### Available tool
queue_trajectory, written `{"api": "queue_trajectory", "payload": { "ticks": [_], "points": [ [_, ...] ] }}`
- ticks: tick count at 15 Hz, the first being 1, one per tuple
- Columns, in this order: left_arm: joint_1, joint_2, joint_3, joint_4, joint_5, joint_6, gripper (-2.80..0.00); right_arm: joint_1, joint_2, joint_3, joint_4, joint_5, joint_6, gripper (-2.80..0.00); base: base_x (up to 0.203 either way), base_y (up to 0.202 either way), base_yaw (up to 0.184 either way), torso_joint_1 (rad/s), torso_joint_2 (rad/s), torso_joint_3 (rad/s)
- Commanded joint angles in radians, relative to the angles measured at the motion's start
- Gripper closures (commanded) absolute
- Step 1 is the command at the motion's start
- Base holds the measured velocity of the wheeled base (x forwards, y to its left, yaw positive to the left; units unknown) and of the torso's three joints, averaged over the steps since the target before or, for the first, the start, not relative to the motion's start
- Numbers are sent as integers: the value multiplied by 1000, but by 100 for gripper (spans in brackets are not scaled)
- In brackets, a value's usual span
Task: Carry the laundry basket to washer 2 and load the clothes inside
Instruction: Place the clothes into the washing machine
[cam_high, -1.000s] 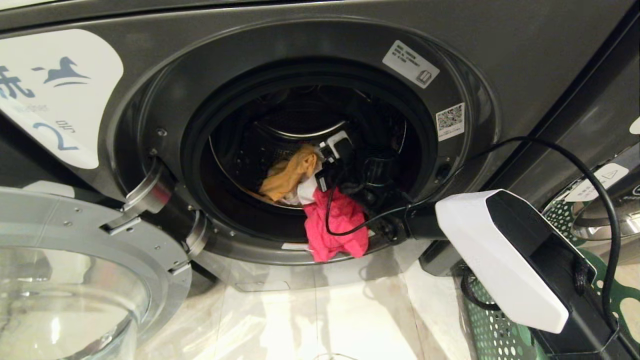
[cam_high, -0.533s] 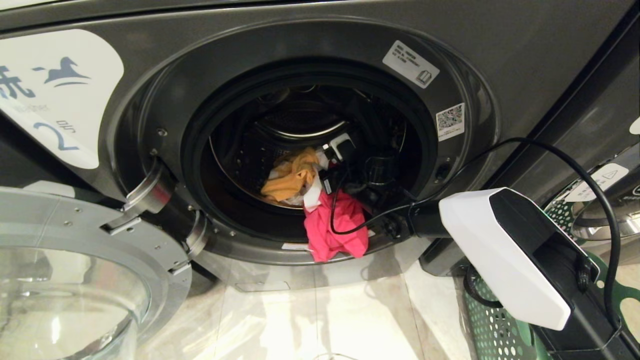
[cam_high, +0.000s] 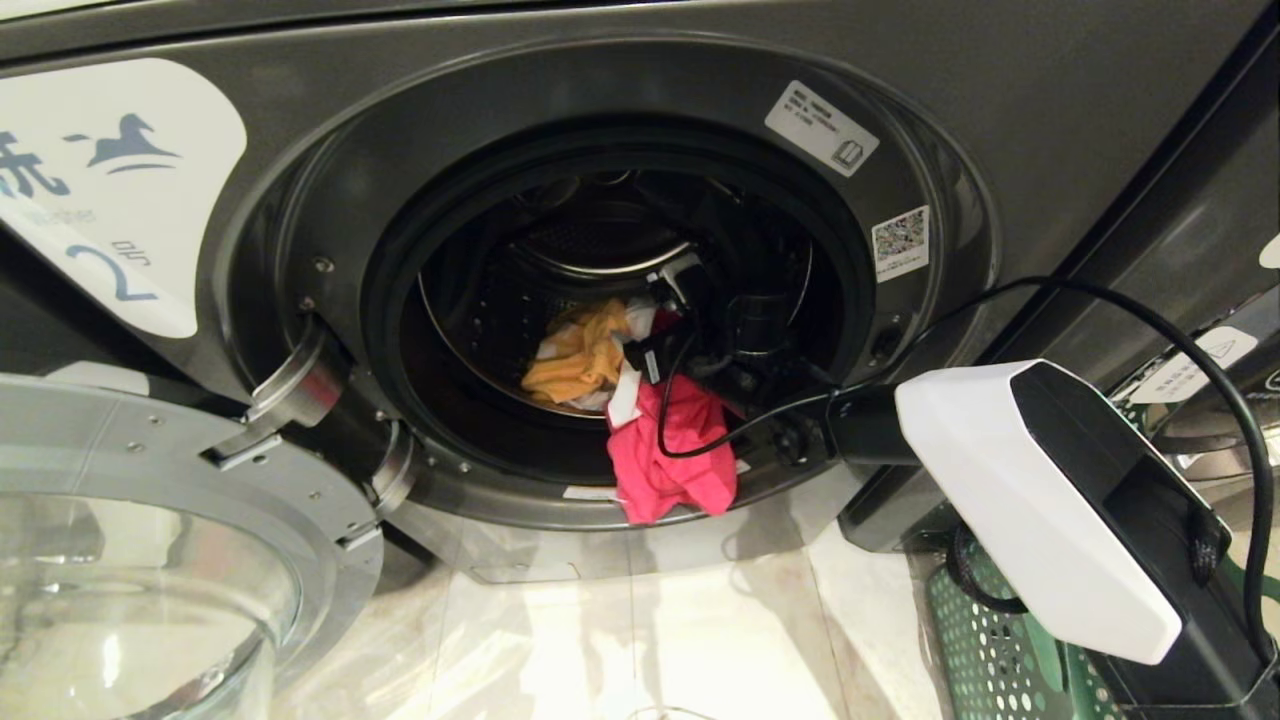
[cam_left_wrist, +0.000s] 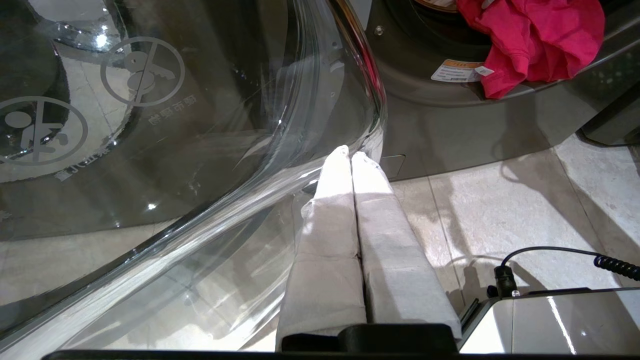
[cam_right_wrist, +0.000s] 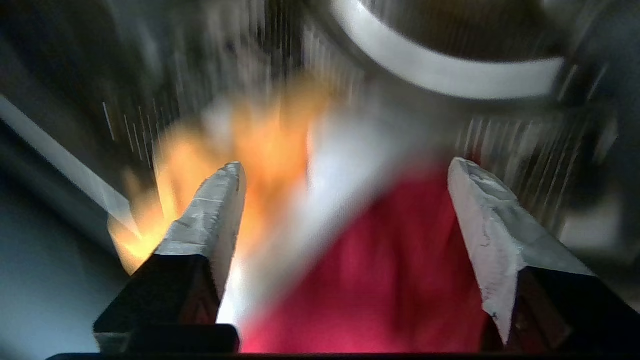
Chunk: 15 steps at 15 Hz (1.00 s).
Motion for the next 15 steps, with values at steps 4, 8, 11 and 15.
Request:
{"api": "queue_trajectory", "payload": {
  "ticks": [4, 8, 11, 15],
  "points": [
    [0, 1, 0, 0, 0, 2, 0, 62, 21, 14, -369, -46, -3, -280, 0, 0, 0, 0, 0, 0],
    [0, 1, 0, 0, 0, 1, 0, 69, -87, 188, -249, -54, 16, -280, 0, 0, 0, 0, 0, 0],
    [0, 1, 0, 0, 0, 0, 0, 77, -193, 360, -129, -56, 33, -280, 0, 0, 0, 0, 0, 0],
    [0, 1, 0, 0, 0, 0, 0, 86, -401, 500, 116, -130, 35, -280, 0, 0, 0, 0, 0, 0]
  ]
}}
